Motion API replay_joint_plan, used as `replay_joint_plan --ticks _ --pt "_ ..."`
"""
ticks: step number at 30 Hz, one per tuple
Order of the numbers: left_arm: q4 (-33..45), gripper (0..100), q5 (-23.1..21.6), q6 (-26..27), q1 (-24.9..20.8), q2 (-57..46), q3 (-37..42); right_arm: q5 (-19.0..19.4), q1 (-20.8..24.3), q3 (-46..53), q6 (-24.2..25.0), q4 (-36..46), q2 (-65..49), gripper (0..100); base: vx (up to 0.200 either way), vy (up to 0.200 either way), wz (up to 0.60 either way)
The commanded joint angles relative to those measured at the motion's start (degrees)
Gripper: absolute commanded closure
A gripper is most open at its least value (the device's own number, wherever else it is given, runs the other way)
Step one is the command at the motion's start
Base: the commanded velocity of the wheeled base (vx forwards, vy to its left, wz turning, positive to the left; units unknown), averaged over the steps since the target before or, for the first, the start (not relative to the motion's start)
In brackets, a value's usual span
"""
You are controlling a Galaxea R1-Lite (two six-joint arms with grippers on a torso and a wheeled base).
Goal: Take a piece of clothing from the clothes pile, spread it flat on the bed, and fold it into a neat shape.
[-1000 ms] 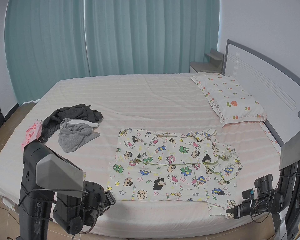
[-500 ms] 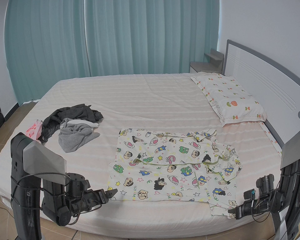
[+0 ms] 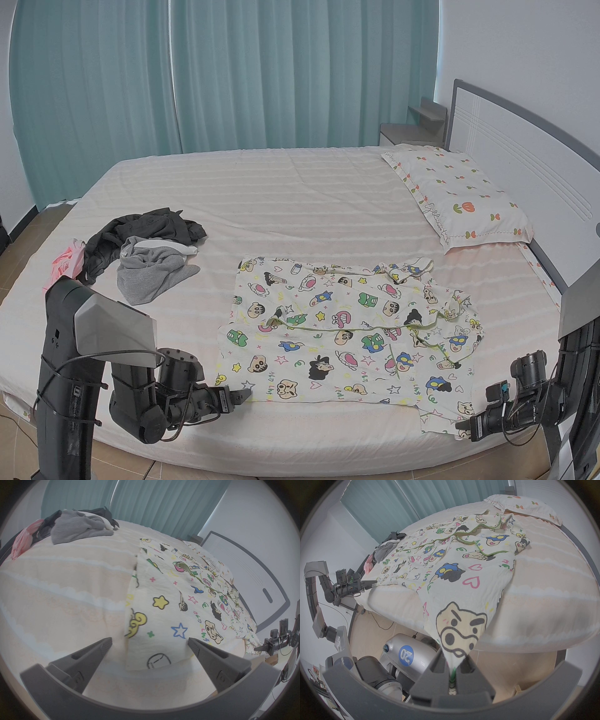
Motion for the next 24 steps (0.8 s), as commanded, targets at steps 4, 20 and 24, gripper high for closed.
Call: replay_joint_plan --ticks 4,20,24 --pt "5.12 100 3.27 -0.32 -1.86 -0.28 -5.87 0.01 0.11 1.01 -1.45 1.32 0.13 100 0.000 0.000 0.00" --pt "5.39 100 9.52 -0.32 -2.74 -4.32 -0.86 -0.16 -0.07 1.01 -2.33 2.99 -0.40 100 0.000 0.000 0.00" --pt "5.39 100 9.60 -0.41 -3.35 -7.58 2.57 -0.16 -0.24 1.01 -3.91 4.48 -1.19 100 0.000 0.000 0.00"
